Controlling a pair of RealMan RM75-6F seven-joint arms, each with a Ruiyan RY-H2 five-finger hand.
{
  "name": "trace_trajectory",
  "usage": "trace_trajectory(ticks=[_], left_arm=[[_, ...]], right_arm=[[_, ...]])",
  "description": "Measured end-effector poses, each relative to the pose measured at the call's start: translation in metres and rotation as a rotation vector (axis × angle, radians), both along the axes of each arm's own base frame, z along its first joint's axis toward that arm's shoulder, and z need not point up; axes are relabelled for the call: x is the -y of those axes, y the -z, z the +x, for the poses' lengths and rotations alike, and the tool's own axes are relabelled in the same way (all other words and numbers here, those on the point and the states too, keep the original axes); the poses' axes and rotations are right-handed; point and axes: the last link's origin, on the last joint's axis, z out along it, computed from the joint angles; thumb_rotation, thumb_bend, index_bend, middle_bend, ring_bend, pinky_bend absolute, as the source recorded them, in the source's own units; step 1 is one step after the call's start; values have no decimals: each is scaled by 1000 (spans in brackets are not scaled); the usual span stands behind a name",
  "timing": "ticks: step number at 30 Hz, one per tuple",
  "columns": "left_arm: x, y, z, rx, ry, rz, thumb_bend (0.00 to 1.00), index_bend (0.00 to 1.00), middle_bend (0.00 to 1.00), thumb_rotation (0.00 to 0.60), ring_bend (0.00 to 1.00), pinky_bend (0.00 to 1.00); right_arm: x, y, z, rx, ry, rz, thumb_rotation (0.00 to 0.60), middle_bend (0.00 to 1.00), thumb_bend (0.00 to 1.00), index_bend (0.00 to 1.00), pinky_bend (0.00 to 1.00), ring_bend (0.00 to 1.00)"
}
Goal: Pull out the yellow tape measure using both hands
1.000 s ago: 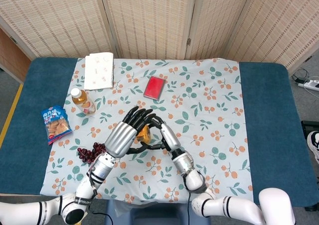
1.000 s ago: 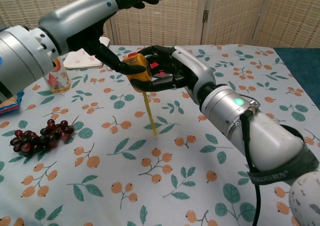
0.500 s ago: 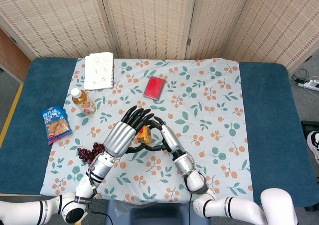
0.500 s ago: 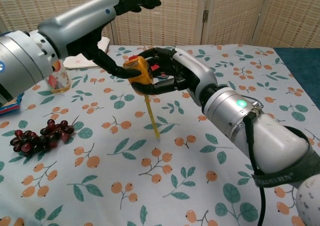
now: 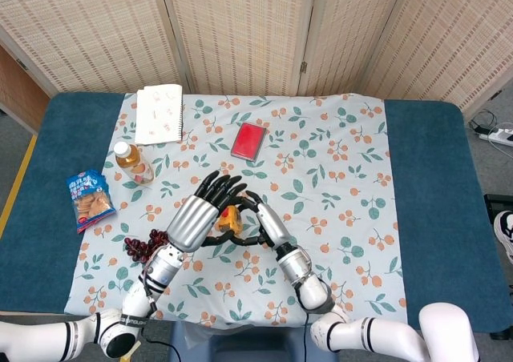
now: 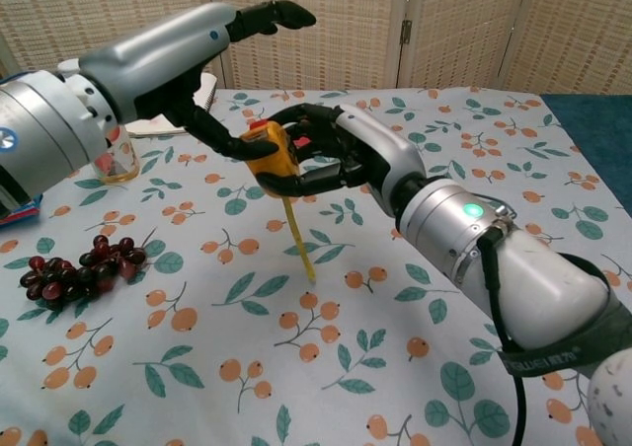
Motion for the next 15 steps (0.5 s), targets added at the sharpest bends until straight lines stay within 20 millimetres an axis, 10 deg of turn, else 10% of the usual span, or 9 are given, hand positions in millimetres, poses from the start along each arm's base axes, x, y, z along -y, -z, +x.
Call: trace_trajectory(ticks=[15], left_arm=[[-1, -8, -11, -38, -2, 29, 448, 159, 95, 600, 103, 0]], right_arm=[[2, -3, -9, -13, 17, -5, 600, 509, 326, 613, 0, 373]])
